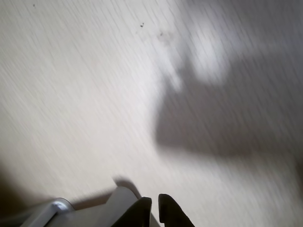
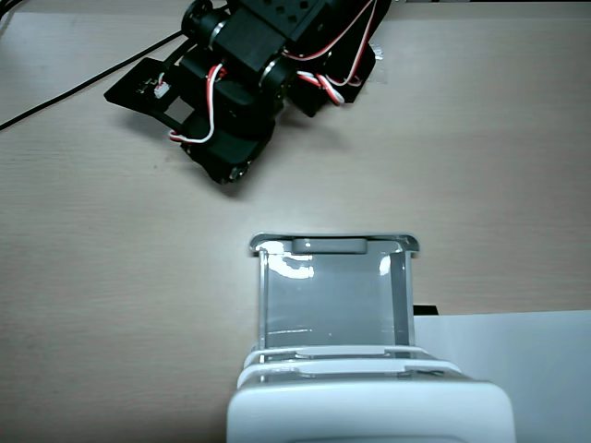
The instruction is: Close drawer.
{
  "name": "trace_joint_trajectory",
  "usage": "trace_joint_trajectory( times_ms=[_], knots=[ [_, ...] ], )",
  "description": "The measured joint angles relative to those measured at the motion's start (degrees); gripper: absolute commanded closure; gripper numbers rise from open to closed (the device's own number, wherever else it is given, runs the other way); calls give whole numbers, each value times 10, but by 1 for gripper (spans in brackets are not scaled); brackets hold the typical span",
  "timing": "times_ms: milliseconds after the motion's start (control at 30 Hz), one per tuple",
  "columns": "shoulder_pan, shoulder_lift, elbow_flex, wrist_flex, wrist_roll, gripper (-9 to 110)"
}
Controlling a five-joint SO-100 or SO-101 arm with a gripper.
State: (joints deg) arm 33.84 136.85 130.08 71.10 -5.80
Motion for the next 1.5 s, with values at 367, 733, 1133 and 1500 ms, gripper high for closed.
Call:
trace_joint_trajectory(
  times_ms=[367, 733, 1133, 1500],
  knots=[
    [-25, -1, 4, -4, 22, 101],
    [-30, 0, 5, -4, 25, 101],
    [-30, 14, 13, -10, 16, 101],
    [-59, 42, 40, -12, 2, 101]
  ],
)
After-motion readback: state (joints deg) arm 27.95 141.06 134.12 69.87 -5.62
